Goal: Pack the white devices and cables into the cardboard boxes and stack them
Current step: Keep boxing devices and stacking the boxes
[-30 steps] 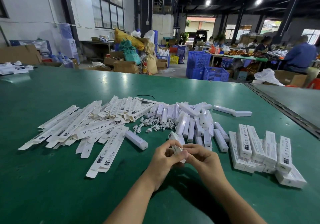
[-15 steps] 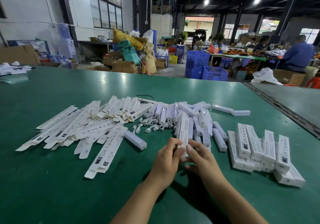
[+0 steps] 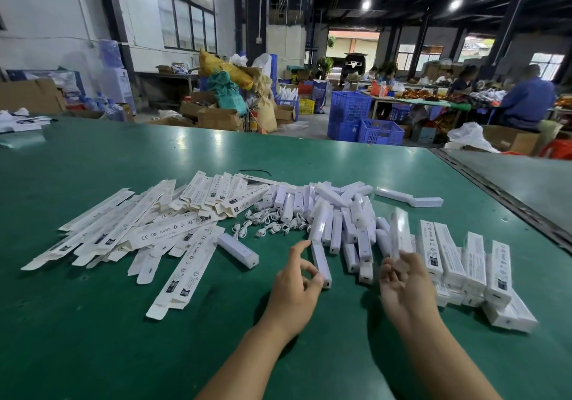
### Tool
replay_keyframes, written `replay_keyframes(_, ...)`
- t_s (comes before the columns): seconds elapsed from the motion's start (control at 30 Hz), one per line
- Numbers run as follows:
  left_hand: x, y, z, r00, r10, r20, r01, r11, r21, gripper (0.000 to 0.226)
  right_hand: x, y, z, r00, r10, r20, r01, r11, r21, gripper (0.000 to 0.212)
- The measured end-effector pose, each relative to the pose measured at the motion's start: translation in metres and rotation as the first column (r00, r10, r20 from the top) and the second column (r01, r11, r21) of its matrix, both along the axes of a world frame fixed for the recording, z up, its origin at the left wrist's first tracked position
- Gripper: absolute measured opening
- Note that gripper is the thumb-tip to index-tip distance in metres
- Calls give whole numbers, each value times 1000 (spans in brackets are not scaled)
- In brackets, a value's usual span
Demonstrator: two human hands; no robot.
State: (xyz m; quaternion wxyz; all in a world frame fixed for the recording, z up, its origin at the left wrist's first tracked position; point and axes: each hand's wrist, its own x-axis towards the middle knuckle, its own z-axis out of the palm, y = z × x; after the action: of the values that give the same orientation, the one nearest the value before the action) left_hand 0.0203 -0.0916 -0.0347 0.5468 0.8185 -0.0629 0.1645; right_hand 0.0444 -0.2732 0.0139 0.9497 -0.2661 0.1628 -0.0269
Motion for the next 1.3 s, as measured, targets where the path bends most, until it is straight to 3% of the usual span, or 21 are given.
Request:
replay_keyframes(0.13,3,1,-3,999,14,-34,-15,1000,-5,53,2,-6,1,999,-43,-15,45,974,221,45)
replay_keyframes(0.33,4,2,-4,998,24,-57,-24,1000,-9,50,5,-8,-1,997,-65,-33,72,957,281,47)
replay_keyframes(0.5,6,2,-4,998,23,-65,-24,1000,-9,50,5,-11,0,996,-55,-63,71,954,292,18)
replay_keyframes(0.87,7,2,-4,996,19,-92,-20,1000,-13,49,4,-1,-6,997,14,-72,-6,994,112,33)
replay_keyframes(1.0,7,2,-4,996,16,-92,-17,1000,-9,49,6,-3,-9,995,104,9,-104,986,131,31)
replay_keyframes(1.07,7,1,-4,996,12,-91,-13,1000,-11,49,8,-3,-7,986,153,59,-159,981,113,42)
replay_keyframes(1.17,6,1,-3,996,16,-91,-17,1000,-8,49,13,-5,-5,977,184,107,-187,982,20,60)
replay_keyframes(1.3,5,0,-2,995,22,-99,-22,1000,1,47,20,-9,-11,971,225,87,-217,972,-86,56)
